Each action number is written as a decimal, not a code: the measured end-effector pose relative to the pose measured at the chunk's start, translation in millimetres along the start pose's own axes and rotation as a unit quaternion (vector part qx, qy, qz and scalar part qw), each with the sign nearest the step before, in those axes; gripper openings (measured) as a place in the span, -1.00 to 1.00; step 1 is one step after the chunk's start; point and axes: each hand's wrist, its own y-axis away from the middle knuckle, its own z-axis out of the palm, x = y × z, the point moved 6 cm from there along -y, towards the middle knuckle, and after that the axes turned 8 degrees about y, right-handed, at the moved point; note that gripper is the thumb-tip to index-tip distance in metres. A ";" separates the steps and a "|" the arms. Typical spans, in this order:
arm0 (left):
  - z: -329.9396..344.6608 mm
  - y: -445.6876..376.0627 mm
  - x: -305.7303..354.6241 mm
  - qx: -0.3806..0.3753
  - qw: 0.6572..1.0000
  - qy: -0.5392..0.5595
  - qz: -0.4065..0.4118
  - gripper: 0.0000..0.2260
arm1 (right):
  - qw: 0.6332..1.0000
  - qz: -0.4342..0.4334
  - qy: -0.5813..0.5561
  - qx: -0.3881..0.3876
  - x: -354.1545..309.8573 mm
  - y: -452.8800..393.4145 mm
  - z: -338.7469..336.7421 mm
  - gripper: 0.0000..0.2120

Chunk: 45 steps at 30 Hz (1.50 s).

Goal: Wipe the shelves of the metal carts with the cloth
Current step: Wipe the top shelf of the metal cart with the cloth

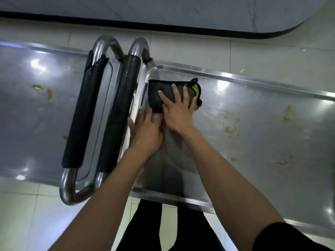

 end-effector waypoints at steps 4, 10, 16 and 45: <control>3.7 1.8 0.2 0.008 1.000 -0.006 0.009 -0.46 | 1.000 0.011 -0.018 0.004 2.4 0.7 -3.3 -0.54; 2.9 9.1 16.3 0.005 0.998 -0.051 0.025 -0.49 | 0.996 0.057 -0.068 0.008 29.0 23.4 -14.4 -0.56; 20.2 18.4 76.3 -0.032 0.993 -0.034 0.107 -0.52 | 0.990 0.119 -0.074 0.011 110.5 69.7 -25.2 -0.56; 27.6 57.4 31.1 0.025 1.000 0.015 0.002 -0.53 | 0.992 0.118 -0.026 0.021 149.9 127.6 -7.5 -0.54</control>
